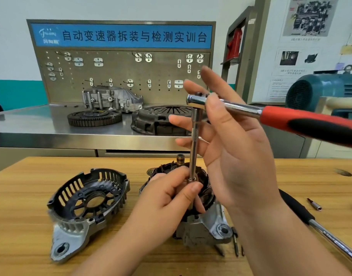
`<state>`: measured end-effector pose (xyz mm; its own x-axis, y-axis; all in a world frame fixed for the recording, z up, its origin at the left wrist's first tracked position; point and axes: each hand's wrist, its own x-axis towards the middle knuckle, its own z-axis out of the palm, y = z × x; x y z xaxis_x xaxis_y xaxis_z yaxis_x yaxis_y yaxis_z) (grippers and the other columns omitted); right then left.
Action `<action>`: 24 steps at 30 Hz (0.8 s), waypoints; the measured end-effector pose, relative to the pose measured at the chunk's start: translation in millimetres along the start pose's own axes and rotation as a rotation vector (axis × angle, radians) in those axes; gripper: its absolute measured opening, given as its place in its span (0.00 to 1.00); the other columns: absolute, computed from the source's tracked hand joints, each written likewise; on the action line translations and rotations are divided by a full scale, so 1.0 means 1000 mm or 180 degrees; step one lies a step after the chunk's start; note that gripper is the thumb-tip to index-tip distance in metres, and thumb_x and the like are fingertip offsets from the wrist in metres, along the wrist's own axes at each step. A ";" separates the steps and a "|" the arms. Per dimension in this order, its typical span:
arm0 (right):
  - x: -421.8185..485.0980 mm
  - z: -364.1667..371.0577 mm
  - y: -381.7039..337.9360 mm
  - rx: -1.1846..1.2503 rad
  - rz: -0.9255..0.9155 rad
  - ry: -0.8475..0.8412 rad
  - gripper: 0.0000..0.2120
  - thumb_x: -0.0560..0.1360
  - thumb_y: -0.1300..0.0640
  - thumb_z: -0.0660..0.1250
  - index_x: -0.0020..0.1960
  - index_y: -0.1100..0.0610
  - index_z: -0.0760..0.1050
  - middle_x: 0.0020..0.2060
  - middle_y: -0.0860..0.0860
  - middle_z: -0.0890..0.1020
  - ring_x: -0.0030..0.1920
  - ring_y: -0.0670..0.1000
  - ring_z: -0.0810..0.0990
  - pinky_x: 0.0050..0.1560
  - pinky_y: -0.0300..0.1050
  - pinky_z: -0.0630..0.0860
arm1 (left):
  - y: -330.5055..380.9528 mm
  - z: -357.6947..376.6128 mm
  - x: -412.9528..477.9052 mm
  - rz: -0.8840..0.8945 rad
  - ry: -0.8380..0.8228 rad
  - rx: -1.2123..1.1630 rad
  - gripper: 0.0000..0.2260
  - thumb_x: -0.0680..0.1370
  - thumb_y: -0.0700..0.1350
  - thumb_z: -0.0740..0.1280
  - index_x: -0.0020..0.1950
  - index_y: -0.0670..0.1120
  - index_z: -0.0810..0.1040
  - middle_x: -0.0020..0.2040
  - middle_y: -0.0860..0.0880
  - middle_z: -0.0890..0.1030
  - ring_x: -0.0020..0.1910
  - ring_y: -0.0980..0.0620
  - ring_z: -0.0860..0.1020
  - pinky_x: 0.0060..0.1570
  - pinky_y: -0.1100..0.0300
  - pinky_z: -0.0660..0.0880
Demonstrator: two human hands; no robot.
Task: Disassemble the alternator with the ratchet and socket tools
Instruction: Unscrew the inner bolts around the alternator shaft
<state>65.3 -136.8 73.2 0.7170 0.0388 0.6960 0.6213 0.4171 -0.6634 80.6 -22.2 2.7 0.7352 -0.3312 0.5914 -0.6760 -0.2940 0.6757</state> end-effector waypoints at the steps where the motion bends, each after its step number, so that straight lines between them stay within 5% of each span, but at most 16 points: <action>1: 0.000 0.000 -0.001 -0.0020 -0.0015 -0.0018 0.14 0.76 0.53 0.62 0.60 0.47 0.77 0.59 0.48 0.82 0.48 0.54 0.85 0.40 0.42 0.80 | 0.000 0.000 0.000 -0.0015 -0.0012 0.0012 0.19 0.73 0.62 0.55 0.48 0.49 0.77 0.35 0.59 0.83 0.40 0.53 0.80 0.54 0.47 0.72; 11: 0.008 -0.011 -0.007 0.1112 0.1090 -0.0337 0.20 0.73 0.45 0.56 0.57 0.55 0.76 0.46 0.50 0.86 0.36 0.49 0.84 0.34 0.39 0.77 | -0.002 -0.001 0.000 0.0129 -0.0161 0.0135 0.20 0.76 0.59 0.54 0.52 0.45 0.77 0.37 0.60 0.83 0.39 0.51 0.78 0.50 0.55 0.66; 19: 0.002 -0.005 0.000 -0.0425 -0.0287 -0.0029 0.14 0.75 0.55 0.64 0.59 0.46 0.78 0.55 0.48 0.83 0.47 0.51 0.84 0.43 0.43 0.79 | -0.003 0.002 0.000 -0.0108 0.0026 -0.0144 0.20 0.73 0.62 0.58 0.49 0.47 0.77 0.36 0.58 0.84 0.42 0.49 0.81 0.53 0.42 0.72; 24: 0.004 -0.005 0.000 0.0100 0.0178 -0.0163 0.15 0.77 0.50 0.60 0.62 0.48 0.76 0.58 0.48 0.82 0.44 0.53 0.85 0.41 0.43 0.80 | -0.003 0.000 0.000 0.0017 0.0007 -0.0014 0.19 0.76 0.60 0.55 0.48 0.47 0.76 0.38 0.59 0.83 0.42 0.49 0.80 0.51 0.46 0.71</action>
<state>69.2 -141.5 74.7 0.7326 0.1089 0.6719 0.5700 0.4413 -0.6931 82.6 -21.4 0.0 0.7317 -0.3310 0.5958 -0.6797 -0.2885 0.6744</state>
